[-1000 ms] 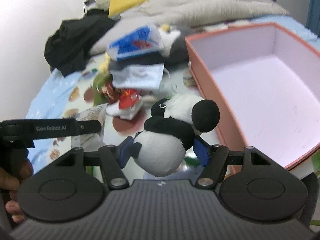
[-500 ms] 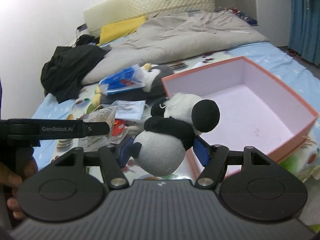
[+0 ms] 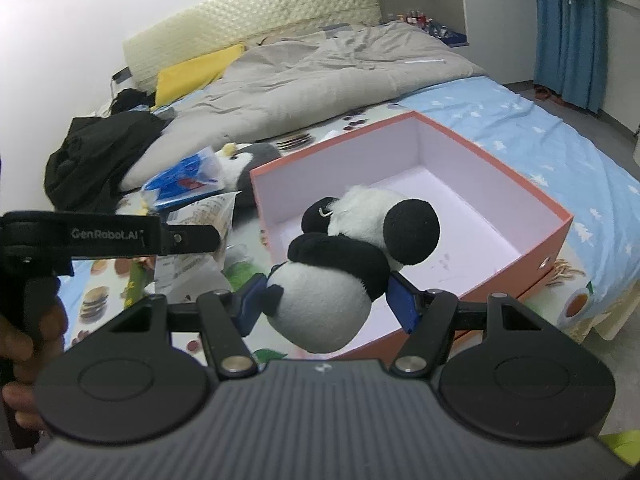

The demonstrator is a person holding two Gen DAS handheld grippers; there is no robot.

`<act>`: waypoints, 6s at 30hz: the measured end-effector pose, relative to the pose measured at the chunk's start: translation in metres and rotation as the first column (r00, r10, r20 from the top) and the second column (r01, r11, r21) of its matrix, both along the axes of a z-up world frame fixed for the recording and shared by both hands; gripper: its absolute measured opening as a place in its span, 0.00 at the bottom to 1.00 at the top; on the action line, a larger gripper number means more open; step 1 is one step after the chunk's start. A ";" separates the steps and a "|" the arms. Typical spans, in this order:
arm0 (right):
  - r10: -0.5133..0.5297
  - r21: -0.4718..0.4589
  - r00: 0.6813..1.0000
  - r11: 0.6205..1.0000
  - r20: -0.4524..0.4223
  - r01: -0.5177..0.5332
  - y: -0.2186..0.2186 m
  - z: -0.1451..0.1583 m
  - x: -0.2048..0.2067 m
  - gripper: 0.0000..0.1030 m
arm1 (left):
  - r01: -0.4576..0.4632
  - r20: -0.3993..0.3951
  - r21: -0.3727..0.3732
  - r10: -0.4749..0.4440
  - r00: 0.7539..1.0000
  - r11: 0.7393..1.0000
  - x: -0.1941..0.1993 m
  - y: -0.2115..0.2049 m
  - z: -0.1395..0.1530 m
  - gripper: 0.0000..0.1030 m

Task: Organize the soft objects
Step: 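Carry the panda and sachet over the pink box and open both grippers, then withdraw both grippers from the box back toward the pile, then grasp the red candy wrapper with the left gripper while the right gripper reaches the blue mask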

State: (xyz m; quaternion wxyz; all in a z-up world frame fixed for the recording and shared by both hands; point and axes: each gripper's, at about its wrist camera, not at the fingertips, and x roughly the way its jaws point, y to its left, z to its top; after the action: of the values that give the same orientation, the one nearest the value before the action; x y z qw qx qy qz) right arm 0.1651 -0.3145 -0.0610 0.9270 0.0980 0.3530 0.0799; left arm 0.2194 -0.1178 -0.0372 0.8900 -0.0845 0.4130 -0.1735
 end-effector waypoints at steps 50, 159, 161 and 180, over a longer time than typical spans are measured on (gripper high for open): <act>-0.052 0.061 0.993 0.996 -0.106 0.058 -0.058 -0.031 0.070 0.72 | 0.051 -0.033 0.037 -0.050 0.998 0.998 0.070 -0.052 -0.023 0.55; 0.303 0.402 0.880 0.904 -0.366 -0.144 0.178 -0.132 0.240 0.09 | -0.406 -0.246 -0.051 0.382 0.891 0.912 0.129 0.214 -0.185 0.72; 0.307 0.403 0.884 0.902 -0.353 -0.153 0.178 -0.128 0.239 0.08 | -0.393 -0.233 -0.047 0.372 0.898 0.918 0.129 0.212 -0.185 0.71; 0.313 0.388 0.918 0.899 -0.245 -0.203 0.160 -0.081 0.200 0.07 | -0.392 -0.174 -0.015 0.383 0.907 0.920 0.100 0.216 -0.160 0.28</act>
State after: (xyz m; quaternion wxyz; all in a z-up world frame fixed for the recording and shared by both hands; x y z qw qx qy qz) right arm 0.3653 -0.1541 -0.1421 0.8100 0.2264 0.4798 0.2500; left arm 0.3198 0.0986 -0.1968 0.8663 -0.2013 0.4571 0.0041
